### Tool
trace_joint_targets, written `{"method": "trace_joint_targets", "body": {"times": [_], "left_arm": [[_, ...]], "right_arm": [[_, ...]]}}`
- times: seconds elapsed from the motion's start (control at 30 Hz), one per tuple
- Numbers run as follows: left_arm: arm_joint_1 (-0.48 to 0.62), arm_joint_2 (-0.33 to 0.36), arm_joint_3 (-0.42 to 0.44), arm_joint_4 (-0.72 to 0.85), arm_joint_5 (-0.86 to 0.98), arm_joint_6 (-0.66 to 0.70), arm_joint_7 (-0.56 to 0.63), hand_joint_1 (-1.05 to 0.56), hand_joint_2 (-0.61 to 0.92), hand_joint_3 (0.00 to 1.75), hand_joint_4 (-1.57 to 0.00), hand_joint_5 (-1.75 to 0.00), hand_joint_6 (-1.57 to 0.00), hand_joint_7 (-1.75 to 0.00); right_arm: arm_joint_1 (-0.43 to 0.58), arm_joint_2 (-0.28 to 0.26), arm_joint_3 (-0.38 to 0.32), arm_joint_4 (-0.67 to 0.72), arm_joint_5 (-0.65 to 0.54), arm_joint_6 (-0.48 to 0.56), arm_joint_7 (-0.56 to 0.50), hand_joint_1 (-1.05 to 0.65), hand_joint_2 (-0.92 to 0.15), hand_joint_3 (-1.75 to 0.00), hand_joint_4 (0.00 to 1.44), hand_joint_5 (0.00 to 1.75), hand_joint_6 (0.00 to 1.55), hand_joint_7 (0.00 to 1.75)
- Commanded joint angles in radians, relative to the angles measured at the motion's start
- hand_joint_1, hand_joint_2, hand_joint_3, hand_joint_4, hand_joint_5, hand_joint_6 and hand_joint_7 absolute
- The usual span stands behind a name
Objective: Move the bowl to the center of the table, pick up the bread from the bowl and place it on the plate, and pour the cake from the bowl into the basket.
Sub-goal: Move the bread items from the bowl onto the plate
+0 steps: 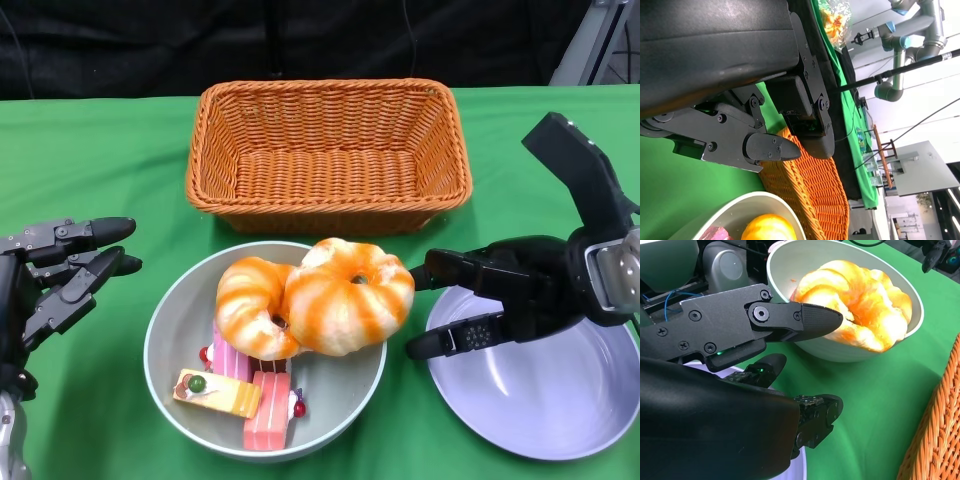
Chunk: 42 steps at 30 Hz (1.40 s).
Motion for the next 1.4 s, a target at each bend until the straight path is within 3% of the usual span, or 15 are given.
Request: {"method": "trace_joint_targets", "body": {"times": [0.03, 0.43, 1.4], "left_arm": [[0.004, 0.019, 0.006, 0.007, -0.005, -0.013, 0.004, -0.15, 0.92, 0.23, -0.98, -0.66, -1.2, -0.05], [0.007, 0.011, 0.003, 0.005, -0.009, -0.016, 0.001, -0.16, 0.92, 0.22, -0.99, -0.67, -1.21, -0.05], [0.004, 0.012, -0.005, 0.018, 0.015, -0.045, 0.024, -0.15, 0.92, 0.23, -1.01, -0.69, -1.23, -0.05]], "right_arm": [[-0.023, 0.004, -0.007, 0.02, -0.011, -0.01, 0.004, -0.81, -0.92, -0.38, 0.54, 0.23, 0.2, 0.0], [-0.056, 0.027, 0.017, 0.07, -0.057, -0.008, 0.011, -0.79, -0.92, -0.41, 0.5, 0.17, 0.14, 0.0], [-0.156, 0.065, 0.068, 0.119, -0.159, 0.04, -0.03, -0.77, -0.92, -0.39, 0.54, 0.15, 0.18, 0.02]]}}
